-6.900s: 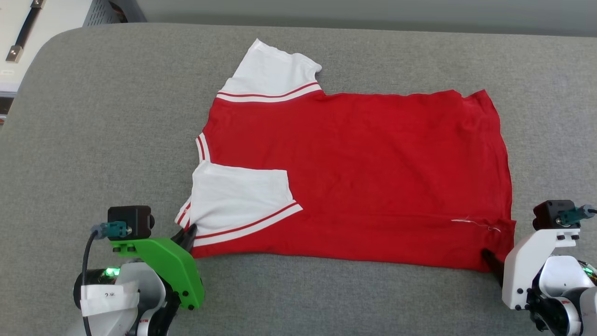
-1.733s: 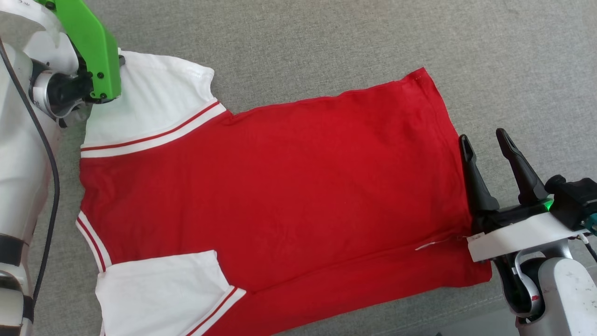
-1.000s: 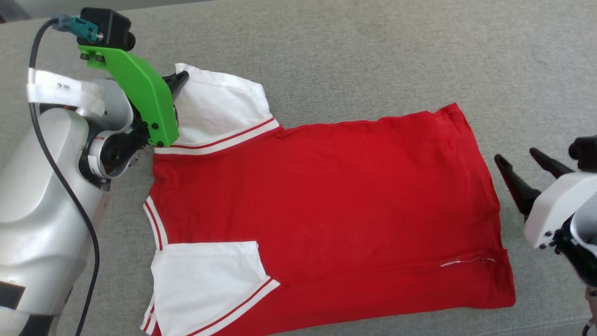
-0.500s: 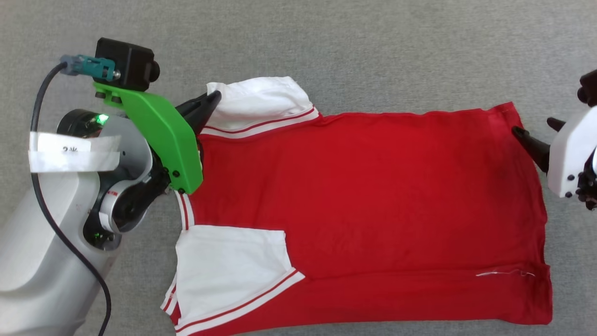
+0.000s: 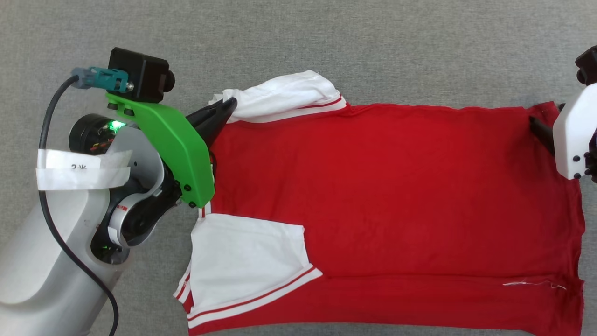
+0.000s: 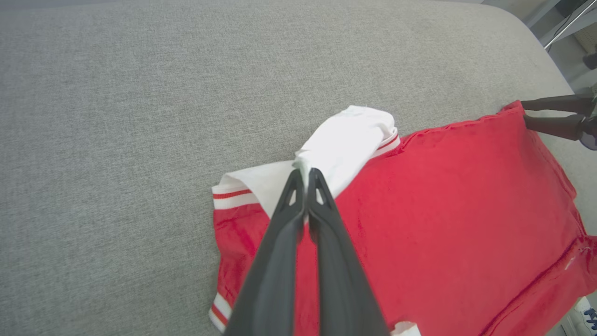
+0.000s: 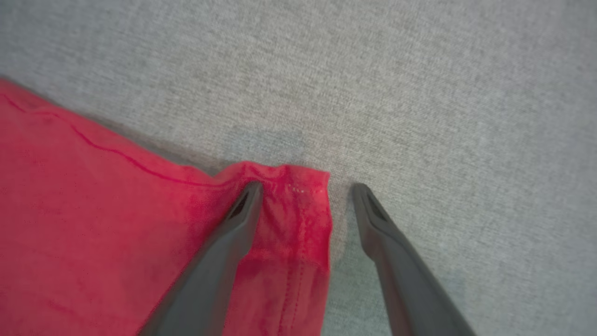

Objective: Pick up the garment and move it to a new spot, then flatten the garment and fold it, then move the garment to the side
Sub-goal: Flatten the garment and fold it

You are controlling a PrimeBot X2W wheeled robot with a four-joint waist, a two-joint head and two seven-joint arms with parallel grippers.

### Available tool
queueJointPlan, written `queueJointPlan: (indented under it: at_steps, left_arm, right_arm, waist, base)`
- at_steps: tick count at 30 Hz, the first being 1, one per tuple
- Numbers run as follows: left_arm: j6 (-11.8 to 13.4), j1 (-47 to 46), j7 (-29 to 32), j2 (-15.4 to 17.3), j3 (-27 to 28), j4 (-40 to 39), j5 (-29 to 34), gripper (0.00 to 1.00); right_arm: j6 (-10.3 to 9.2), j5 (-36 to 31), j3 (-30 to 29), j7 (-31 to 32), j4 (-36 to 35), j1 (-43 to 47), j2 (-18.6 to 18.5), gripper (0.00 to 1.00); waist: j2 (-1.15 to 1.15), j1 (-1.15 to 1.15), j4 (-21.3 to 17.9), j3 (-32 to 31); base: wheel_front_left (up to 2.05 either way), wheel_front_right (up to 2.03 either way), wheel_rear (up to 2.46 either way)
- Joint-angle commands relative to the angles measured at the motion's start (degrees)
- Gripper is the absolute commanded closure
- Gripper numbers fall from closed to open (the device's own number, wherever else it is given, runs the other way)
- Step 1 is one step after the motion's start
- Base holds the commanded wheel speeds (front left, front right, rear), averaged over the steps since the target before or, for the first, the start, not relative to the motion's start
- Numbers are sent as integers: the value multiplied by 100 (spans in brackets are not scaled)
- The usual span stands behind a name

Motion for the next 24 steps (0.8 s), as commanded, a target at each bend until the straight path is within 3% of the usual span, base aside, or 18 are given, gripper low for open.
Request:
queueJointPlan:
  at_steps: [1, 5, 6, 7, 8, 24]
  left_arm:
    - [-21, 89, -50, -16, -8, 25, 40, 100]
    - [-59, 137, -87, -38, -65, 122, 48, 100]
    - [-63, 150, -106, -31, -72, 165, 65, 100]
    - [-65, 159, -124, -33, -72, 193, 69, 100]
    - [-68, 168, -143, -37, -70, 221, 66, 100]
    - [-114, 448, -666, -67, 67, 887, 56, 100]
  right_arm:
    - [-4, 11, 138, 48, 98, -7, 0, 0]
    - [-4, 114, 439, 34, 219, 54, -74, 0]
    - [-4, 166, 503, 9, 265, 77, -83, 50]
    - [-4, 200, 542, -22, 292, 92, -85, 71]
    - [-4, 256, 567, -57, 326, 113, -74, 100]
    - [-4, 760, -23, -1775, 834, 384, 48, 100]
  waist:
    - [0, 0, 56, 41]
    - [0, 0, 102, 28]
    - [0, 0, 112, 19]
    - [0, 0, 116, 10]
    - [0, 0, 120, -3]
    - [0, 0, -88, -753]
  base:
    - [0, 0, 0]
    - [0, 0, 0]
    - [0, 0, 0]
    - [0, 0, 0]
    - [0, 0, 0]
    - [0, 0, 0]
